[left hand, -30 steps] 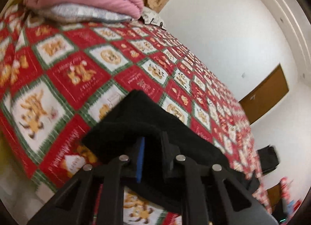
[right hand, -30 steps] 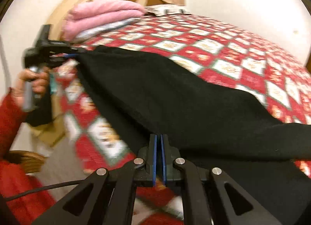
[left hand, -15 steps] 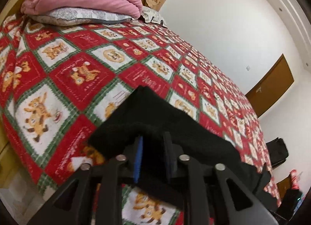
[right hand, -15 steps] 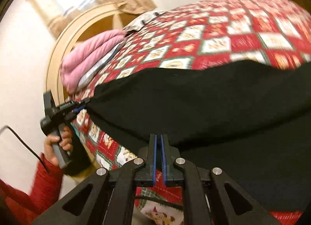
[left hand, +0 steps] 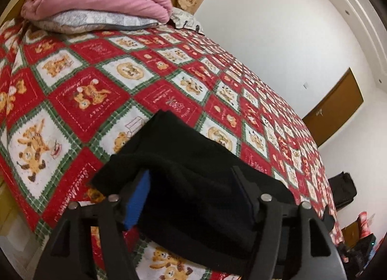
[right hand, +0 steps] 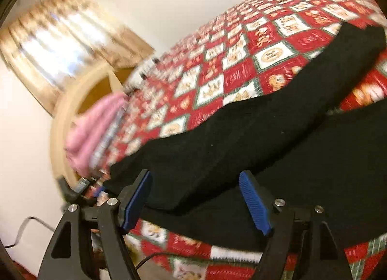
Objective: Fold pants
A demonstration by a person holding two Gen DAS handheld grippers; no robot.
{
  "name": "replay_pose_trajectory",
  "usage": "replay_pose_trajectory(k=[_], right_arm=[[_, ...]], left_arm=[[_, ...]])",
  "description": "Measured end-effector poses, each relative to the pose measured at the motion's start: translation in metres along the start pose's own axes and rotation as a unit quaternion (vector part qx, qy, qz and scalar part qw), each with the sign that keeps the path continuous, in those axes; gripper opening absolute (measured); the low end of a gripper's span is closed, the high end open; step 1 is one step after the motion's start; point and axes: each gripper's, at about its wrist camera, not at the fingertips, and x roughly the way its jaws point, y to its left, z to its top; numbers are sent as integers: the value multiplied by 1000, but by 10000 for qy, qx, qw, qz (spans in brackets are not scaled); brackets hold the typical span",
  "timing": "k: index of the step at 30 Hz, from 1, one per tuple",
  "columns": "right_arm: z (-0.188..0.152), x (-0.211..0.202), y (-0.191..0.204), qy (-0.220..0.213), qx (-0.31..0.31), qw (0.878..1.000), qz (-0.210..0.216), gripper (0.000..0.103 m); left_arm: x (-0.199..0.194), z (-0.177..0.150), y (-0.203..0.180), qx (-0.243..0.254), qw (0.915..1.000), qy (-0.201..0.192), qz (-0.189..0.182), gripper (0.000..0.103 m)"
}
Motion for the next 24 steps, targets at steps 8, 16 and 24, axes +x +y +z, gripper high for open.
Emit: replay_pose_trajectory(k=[8,16,24], right_arm=[[-3,66,24,567,135,9836,-1707,76],[-13,63,30,653,-654,9594,-2666,24],[-12,29,5,486,-90,9868,-1545,5]], left_arm=[[1,2,1,-138,9998,26,-141,75],[-3,-4,3,79,9999,-26,125,55],[-2,5,24,-300,9995,-37,-54,17]])
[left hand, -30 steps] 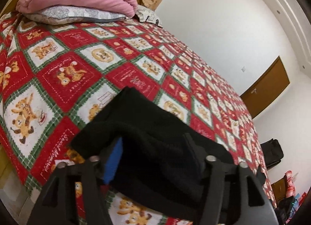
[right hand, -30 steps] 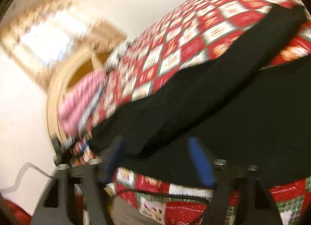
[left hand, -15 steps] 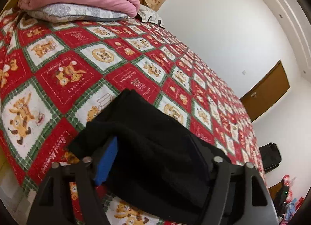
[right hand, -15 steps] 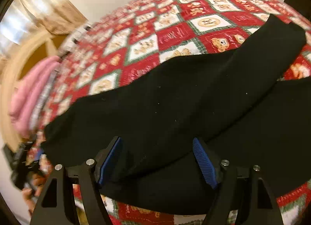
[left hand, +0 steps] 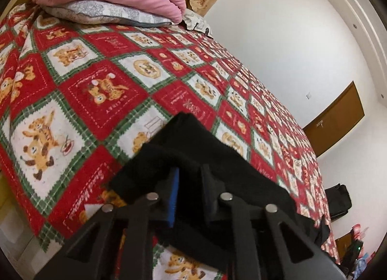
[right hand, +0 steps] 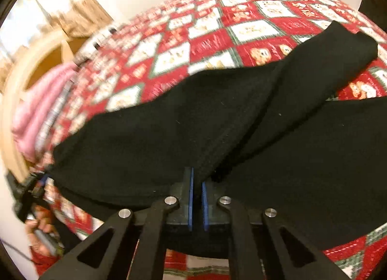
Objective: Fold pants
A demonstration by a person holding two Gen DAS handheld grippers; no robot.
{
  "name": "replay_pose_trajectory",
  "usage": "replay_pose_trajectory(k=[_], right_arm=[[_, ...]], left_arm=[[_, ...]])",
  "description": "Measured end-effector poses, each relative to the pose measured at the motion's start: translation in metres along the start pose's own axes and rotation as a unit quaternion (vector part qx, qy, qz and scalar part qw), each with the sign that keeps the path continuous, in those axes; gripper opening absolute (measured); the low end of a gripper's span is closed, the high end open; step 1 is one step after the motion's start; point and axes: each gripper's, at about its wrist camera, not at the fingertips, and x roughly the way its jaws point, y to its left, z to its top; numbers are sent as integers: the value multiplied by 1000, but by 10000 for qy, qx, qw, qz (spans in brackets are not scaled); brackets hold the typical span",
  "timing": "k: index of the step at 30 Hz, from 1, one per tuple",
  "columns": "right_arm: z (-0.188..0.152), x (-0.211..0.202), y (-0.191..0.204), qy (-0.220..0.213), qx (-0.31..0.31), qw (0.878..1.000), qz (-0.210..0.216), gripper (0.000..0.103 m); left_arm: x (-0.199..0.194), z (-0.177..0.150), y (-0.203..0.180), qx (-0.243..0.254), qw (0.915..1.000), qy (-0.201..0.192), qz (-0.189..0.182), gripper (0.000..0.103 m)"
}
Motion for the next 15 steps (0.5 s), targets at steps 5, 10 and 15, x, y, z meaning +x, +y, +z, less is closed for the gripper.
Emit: replay_pose_trajectory(k=[5,10,15], right_arm=[[-11,-36,14,-369,-328,9984,286,3],[-40,-18,7,1,-364,9992,159,3],[-50,-4,7,147,-539,9984,-5,3]], left_arm=[[-17,3,-20,544,9982,-213,124,15],[-19,-16,-17,1021,9924,-200,664,15],[-3,-26,-2,1114,9888,77,987,20]])
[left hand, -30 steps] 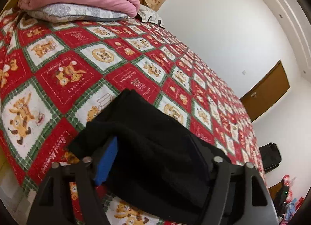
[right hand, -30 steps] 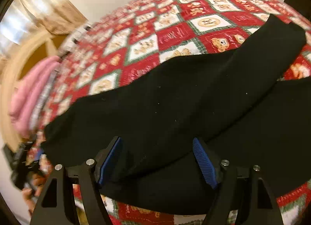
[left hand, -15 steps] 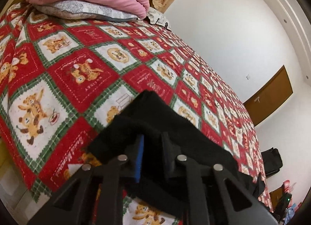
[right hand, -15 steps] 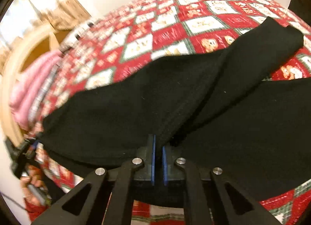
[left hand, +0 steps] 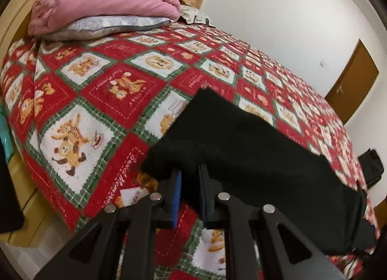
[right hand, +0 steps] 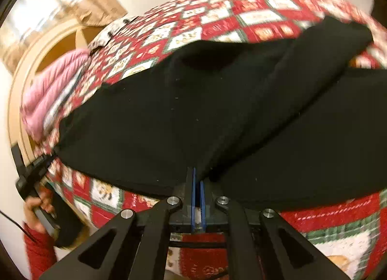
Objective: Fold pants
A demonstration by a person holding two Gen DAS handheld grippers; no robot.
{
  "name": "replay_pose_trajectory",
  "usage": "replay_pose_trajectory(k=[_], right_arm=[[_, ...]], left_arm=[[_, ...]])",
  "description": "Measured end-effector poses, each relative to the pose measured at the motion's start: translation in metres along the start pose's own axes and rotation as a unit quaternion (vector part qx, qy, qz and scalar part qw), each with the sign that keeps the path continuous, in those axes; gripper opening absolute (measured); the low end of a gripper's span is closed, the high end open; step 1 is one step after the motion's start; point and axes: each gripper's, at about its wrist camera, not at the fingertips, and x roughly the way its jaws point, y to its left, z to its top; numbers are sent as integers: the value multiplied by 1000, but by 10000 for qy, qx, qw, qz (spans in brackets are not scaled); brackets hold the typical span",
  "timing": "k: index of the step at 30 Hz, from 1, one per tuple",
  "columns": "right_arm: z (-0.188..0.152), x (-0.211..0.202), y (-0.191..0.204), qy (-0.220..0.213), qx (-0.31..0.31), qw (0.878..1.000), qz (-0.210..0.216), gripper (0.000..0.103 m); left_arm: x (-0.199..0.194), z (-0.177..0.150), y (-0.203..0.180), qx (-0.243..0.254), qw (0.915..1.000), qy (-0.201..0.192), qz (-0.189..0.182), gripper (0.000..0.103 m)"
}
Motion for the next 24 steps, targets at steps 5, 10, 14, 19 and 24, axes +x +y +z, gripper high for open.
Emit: replay_pose_trajectory(k=[5,10,14,19,24], right_arm=[[-2,-6,1,145,-268,9993,-194,6],[-2,-33,4,-35,-345,9994,-38,13],[15,-62,14,-728,-526,9957,205,14],[56,-56,45,-1026,-899,9870,852,22],[99,1,102,-600,-1539,9771,1342,22]], left_arm=[[-11,-3,-9,456,9968,118,648,49],[-27,4,-3,470,9854,-193,1627,90],[-37,12,-25,740,9661,-695,2375,89],[-50,30,-44,812,9592,-1142,2457,88],[-35,26,-73,1063,9810,-1043,1240,88]])
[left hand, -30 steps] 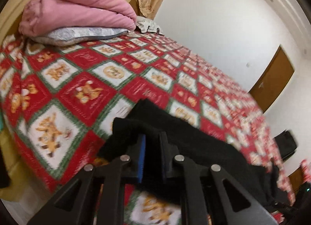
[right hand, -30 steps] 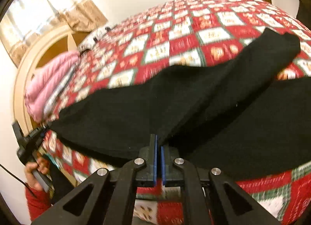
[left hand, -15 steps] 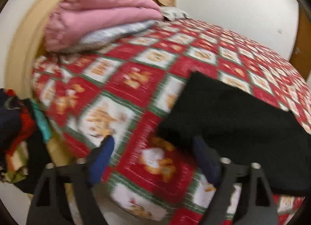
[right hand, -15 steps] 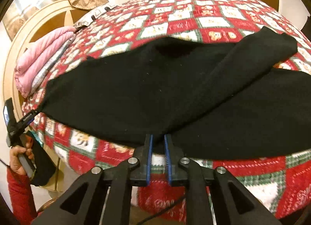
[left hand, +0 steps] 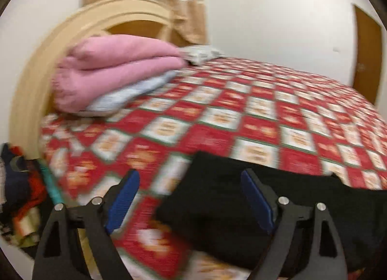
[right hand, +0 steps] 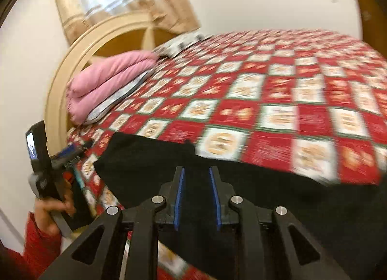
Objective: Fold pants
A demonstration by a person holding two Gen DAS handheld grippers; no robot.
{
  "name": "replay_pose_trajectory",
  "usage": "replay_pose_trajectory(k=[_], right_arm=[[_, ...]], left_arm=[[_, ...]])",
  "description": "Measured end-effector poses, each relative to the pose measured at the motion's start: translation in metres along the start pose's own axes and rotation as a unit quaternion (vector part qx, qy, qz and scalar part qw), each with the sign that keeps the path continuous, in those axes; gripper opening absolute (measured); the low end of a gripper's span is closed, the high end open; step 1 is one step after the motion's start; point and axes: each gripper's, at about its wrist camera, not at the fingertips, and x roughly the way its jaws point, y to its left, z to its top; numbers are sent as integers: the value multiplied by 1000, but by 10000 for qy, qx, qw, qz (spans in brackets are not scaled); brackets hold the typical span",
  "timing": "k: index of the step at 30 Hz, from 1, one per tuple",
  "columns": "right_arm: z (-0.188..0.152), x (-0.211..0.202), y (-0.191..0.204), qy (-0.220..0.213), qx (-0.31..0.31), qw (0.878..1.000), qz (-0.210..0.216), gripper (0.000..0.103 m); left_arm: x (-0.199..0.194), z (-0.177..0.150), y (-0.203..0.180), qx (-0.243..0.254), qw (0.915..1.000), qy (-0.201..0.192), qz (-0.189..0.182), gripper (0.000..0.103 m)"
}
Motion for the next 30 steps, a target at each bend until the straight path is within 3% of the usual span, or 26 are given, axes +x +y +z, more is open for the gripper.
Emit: replay_pose_trajectory(k=[2,5,8,9,13,15,16,18,20,21,22,23,24,27,29,30], right_arm=[[16,36,1,123,175,9998,36,22],[23,84,9,392,101,9992,12,22],[9,126,5,890,322,9953,-209,22],[8,129,5,763,298,9962,-290,22],[18,105,4,597,333,9974,-239,23],[28,62,-8,-75,361,9985,-405,29],[33,38,-20,-454,313,9951,-821,38],[40,5,-45,-954,346,9802,-1700,93],[46,-28,-89,-1356,499,9496,-2782,96],[49,-39,-117,-1318,668,9337,-3261,96],[51,-44,-135,-1224,789,9253,-3501,96],[53,-51,-169,-960,1085,9080,-3931,96],[53,-52,-187,-808,1257,8991,-4115,96],[47,-50,-254,-268,1625,8773,-4509,95],[41,-45,-277,14,1623,8601,-4836,95],[37,-42,-286,144,1639,8589,-4850,89]], left_arm=[[14,-13,-13,44,9998,174,78,88],[43,-40,-12,-91,9969,775,101,87],[42,-51,-13,141,9983,539,143,88],[42,-49,-13,183,9982,555,137,88],[38,-41,-14,114,9975,692,129,88],[26,-38,-21,110,9981,595,-66,88],[20,-36,-26,84,9983,500,-292,88],[13,-35,-37,18,9965,442,-703,88],[13,-37,-49,-14,9941,491,-970,88],[14,-39,-56,3,9928,529,-1075,88],[17,-44,-65,53,9915,615,-1148,88],[20,-47,-71,107,9904,719,-1179,88],[27,-54,-79,185,9896,888,-1121,88],[24,-61,-92,486,9939,679,-726,94],[26,-60,-91,392,9937,785,-704,99],[28,-59,-88,325,9933,843,-717,101]])
